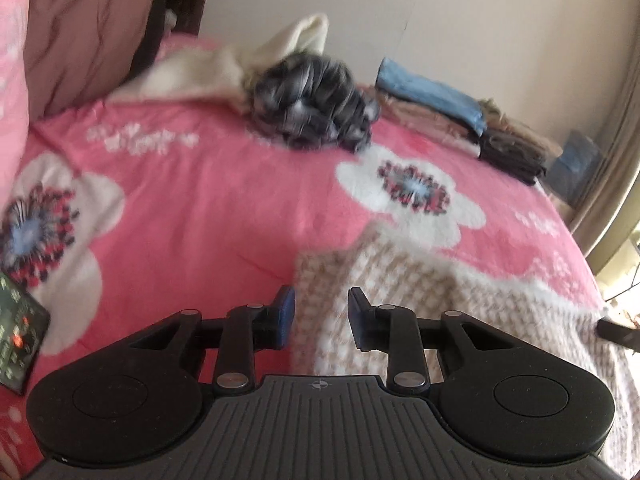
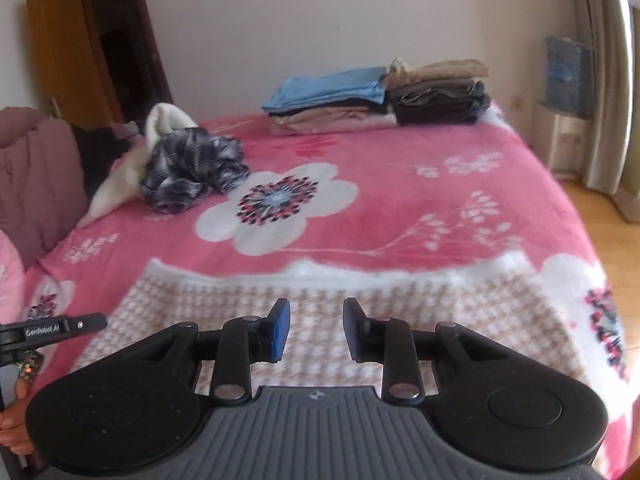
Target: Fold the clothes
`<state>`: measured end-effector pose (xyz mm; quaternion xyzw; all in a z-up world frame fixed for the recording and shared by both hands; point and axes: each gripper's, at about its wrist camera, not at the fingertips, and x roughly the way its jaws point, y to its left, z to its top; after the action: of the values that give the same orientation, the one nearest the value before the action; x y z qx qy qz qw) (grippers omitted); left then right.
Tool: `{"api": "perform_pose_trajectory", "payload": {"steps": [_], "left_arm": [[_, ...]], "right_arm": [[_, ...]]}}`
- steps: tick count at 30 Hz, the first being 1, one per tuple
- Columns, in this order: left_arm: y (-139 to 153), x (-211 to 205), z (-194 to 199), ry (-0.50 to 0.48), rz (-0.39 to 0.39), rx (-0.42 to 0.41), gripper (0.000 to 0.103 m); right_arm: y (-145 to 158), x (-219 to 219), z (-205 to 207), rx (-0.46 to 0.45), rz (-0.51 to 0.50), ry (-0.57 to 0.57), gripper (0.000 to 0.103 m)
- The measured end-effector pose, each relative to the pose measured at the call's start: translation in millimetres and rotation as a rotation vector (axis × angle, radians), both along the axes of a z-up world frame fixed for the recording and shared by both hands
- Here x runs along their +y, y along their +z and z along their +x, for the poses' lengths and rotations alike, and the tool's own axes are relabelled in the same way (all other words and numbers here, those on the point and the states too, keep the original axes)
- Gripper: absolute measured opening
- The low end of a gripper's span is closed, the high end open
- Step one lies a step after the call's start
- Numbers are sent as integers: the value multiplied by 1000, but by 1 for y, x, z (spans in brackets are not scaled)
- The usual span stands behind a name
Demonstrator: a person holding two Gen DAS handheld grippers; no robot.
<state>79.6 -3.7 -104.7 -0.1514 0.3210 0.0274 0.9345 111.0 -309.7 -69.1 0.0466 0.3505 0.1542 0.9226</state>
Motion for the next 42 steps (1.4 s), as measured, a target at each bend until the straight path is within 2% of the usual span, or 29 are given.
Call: {"api": "perform_pose_trajectory", "payload": {"steps": [2, 4, 6, 9, 12, 14, 16, 19, 23, 26, 29, 36, 39, 42], "left_arm": [[13, -19, 0, -89, 68, -53, 29], [23, -41, 1, -191, 132, -96, 35], [20, -59, 7, -274, 148, -101, 37], [17, -86, 15, -398, 171, -107, 37], [-4, -95, 20, -448, 146, -45, 37], [-22, -98, 25, -458, 146, 35, 37], [-31, -98, 29, -447, 146, 74, 37], [-30, -97, 32, -437, 130, 86, 37], [-28, -97, 29, -438, 134, 84, 37], [-27, -97, 28, -435, 136, 90, 37], [-27, -97, 31, -430, 136, 98, 37], [-24, -92, 33, -420, 103, 114, 38], [-22, -88, 34, -401, 97, 123, 44], [-22, -84, 38, -393, 71, 139, 44]], "right_arm": [[-14, 6, 10, 42, -8, -17, 31], [-27, 12, 19, 78, -17, -36, 31], [-34, 14, 21, 83, -22, -63, 31], [-24, 14, 16, 77, -14, -71, 31], [-15, 13, 5, 51, -15, -51, 31], [-20, 15, 2, 51, -58, -31, 31], [-34, 16, 4, 74, -99, -24, 31], [-45, 15, 5, 49, -100, -14, 34], [-30, 18, 7, 79, -108, -39, 32], [-19, 20, 6, 54, -109, -48, 32], [-32, 21, 20, 116, -103, -64, 33], [-33, 27, 23, 158, -128, -84, 34], [-33, 29, 25, 176, -139, -93, 33], [-33, 32, 26, 194, -149, -102, 33]]}}
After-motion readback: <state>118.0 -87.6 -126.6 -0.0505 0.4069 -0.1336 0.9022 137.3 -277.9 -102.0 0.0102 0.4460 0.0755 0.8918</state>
